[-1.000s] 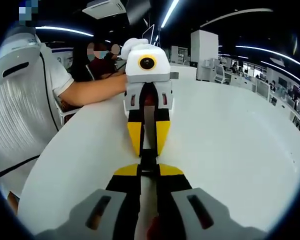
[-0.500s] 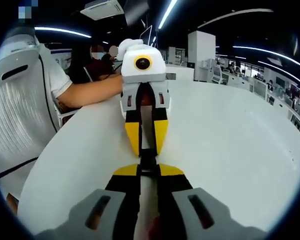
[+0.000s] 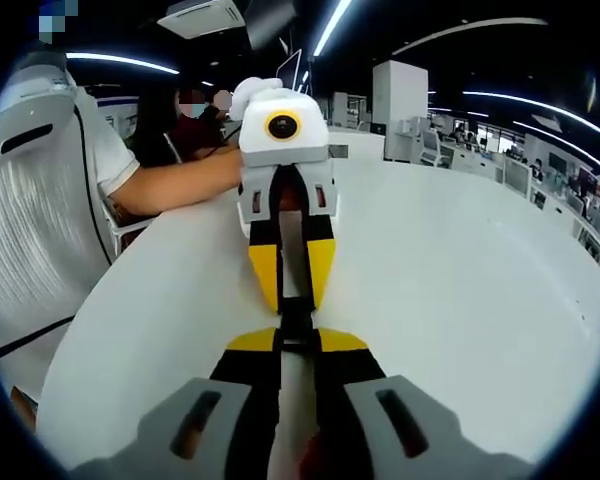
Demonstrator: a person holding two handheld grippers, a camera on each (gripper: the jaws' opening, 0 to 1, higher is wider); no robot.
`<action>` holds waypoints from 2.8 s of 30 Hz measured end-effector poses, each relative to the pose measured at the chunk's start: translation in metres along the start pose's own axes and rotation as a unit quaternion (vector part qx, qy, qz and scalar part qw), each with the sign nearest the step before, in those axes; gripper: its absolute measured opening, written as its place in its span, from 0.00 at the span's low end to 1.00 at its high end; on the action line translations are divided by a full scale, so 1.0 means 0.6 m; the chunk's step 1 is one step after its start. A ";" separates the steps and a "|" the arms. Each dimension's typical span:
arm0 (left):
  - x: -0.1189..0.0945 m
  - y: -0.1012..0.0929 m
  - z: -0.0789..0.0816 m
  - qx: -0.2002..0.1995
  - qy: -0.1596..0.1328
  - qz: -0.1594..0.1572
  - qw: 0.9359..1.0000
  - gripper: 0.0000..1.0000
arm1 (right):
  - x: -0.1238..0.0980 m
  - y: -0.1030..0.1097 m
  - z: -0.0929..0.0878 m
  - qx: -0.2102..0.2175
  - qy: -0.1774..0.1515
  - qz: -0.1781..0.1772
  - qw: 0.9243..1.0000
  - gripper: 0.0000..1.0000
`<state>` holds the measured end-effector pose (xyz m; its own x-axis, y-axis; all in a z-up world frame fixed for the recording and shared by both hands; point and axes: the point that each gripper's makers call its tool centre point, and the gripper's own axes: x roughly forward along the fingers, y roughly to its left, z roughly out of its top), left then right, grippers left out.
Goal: Snap the two parts of the plastic buckle together until the buckle closes and remains connected.
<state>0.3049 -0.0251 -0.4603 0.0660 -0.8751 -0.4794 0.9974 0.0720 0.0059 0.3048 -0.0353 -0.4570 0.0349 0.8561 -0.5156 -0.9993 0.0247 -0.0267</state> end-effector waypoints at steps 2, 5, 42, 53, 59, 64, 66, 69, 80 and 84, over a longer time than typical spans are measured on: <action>0.000 0.000 0.000 0.000 0.000 0.000 1.000 0.12 | 0.000 0.000 0.000 0.000 0.000 0.000 1.000 0.12; 0.000 -0.001 0.000 -0.001 0.000 0.000 1.000 0.12 | 0.000 0.000 0.000 0.000 0.000 0.000 1.000 0.12; -0.003 -0.006 -0.002 -0.013 -0.009 0.007 1.000 0.12 | 0.002 0.004 0.003 0.005 -0.001 -0.001 1.000 0.19; -0.003 -0.007 -0.002 -0.010 -0.009 0.008 1.000 0.12 | 0.002 0.002 0.002 0.002 -0.002 -0.004 1.000 0.26; -0.003 -0.006 -0.001 -0.005 -0.009 0.011 1.000 0.12 | 0.001 0.007 0.003 0.004 -0.002 0.000 1.000 0.33; -0.003 -0.006 -0.001 -0.005 -0.009 0.012 1.000 0.12 | -0.002 0.005 0.008 -0.001 -0.009 -0.003 1.000 0.33; -0.004 -0.006 -0.001 -0.005 -0.008 0.013 1.000 0.12 | -0.003 0.004 0.007 -0.001 -0.008 -0.005 1.000 0.32; -0.003 -0.006 -0.001 -0.004 -0.008 0.014 1.000 0.12 | -0.003 0.004 0.006 -0.003 -0.006 -0.006 1.000 0.30; -0.004 0.001 -0.001 -0.001 -0.009 0.020 1.000 0.12 | -0.010 0.001 0.010 -0.002 -0.011 -0.012 1.000 0.30; -0.001 0.002 0.000 -0.005 -0.016 0.012 1.000 0.12 | -0.016 -0.003 0.014 -0.003 -0.017 -0.017 1.000 0.30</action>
<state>0.3061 -0.0245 -0.4603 0.0916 -0.8876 -0.4513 0.9951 0.0983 0.0087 0.3063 -0.0394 -0.4448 0.0677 0.8715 -0.4858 -0.9975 0.0504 -0.0486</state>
